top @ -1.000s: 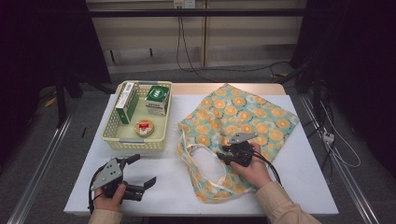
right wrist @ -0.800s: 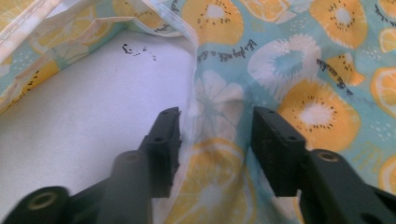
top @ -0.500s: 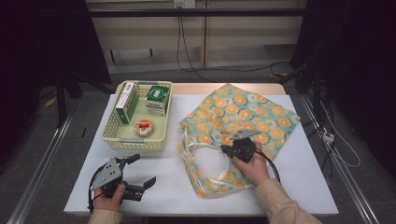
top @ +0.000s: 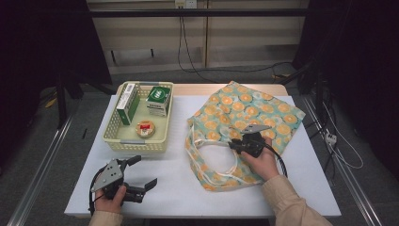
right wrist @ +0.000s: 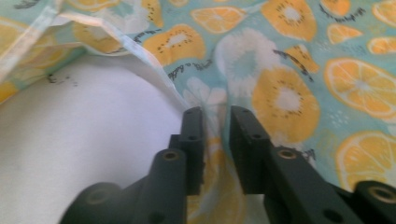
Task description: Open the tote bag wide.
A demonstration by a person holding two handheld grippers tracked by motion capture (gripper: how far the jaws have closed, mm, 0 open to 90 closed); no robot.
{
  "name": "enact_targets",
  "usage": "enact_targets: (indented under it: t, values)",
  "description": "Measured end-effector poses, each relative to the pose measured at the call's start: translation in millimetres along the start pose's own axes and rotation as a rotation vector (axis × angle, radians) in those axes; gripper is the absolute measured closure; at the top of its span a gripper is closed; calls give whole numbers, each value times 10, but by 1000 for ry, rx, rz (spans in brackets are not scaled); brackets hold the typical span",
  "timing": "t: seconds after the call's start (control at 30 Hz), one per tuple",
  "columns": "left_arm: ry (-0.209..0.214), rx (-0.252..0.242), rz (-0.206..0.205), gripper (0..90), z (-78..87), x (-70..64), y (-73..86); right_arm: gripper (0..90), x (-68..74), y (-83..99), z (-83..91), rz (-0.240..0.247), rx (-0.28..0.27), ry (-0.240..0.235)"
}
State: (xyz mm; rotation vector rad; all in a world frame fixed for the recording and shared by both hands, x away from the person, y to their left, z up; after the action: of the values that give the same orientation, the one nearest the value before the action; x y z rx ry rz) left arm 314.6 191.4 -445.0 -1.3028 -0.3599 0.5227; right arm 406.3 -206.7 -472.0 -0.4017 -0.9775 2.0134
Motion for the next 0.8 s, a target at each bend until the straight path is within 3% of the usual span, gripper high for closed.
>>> enact_targets:
  t: [0.07,0.33,0.63,0.8]
  values:
    - [-2,-2,3,24,0,-1,-1,610,86,-30,30,6,-7,-27]
    - [-8,-11,7,24,14,11,-6,463,385,-58,193,100,18,-81]
    - [-9,-7,4,23,6,7,-4,425,521,-84,296,67,-14,-165]
    - [-8,-8,7,23,9,9,-4,440,659,-143,317,81,-27,-210]
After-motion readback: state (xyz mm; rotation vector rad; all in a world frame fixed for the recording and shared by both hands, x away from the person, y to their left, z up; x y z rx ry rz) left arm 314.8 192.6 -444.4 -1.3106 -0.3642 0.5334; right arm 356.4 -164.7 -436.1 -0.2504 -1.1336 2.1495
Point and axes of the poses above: each handheld gripper's, and its own axes: z roughly backward along the jaws, y roughly out of its underside, x roughly to its left, the point moved 3 cm from there along -z, roughly forward along the jaws
